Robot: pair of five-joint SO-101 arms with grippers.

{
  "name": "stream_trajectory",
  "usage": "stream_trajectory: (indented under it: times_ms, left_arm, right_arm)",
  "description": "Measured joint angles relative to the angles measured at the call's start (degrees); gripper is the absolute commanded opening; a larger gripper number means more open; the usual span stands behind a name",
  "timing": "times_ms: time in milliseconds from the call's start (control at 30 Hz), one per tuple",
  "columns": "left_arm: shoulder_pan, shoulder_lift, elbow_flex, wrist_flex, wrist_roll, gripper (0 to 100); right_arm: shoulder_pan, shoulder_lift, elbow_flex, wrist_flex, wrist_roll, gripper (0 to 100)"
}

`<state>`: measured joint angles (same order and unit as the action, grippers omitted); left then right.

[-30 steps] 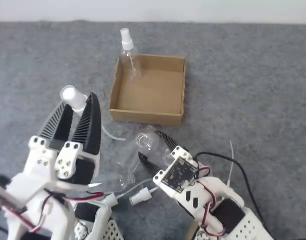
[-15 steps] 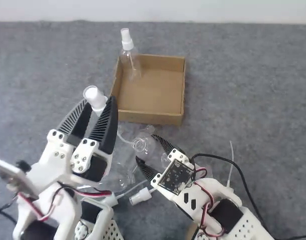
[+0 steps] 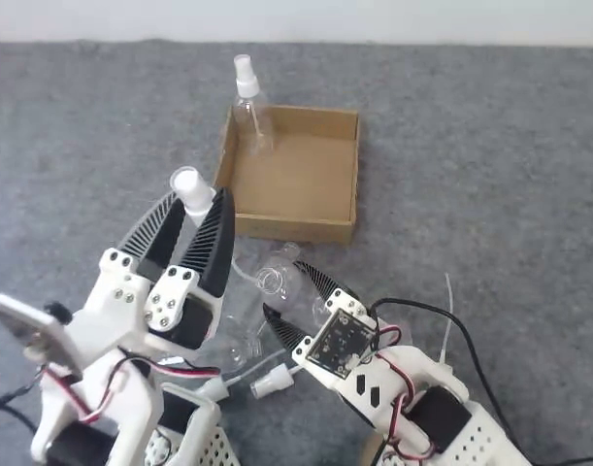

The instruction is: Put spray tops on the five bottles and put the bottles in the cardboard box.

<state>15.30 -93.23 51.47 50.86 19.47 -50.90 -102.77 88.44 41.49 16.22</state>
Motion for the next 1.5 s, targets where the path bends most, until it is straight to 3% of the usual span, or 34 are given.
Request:
stream_trajectory:
  times_ms: [233,533,967,1167,1500]
  left_arm:
    - [0.4,0.0,1.4,-0.7,0.0,1]
    - [9.2,0.1,6.2,-4.1,-3.6,1]
    - [10.5,0.1,7.8,-4.2,-4.0,1]
    - [10.4,0.1,8.0,-4.2,-4.1,1]
    - [15.6,0.1,8.6,-5.3,-7.8,1]
  right_arm:
    - [0.0,0.0,0.0,0.0,0.0,9.1]
    - [0.0,0.0,0.0,0.0,0.0,9.1]
    - [0.4,0.0,0.0,0.0,0.0,9.1]
    - [5.4,0.0,-0.3,0.0,-6.6,9.1]
    - [6.0,0.0,-0.3,0.0,-7.5,9.1]
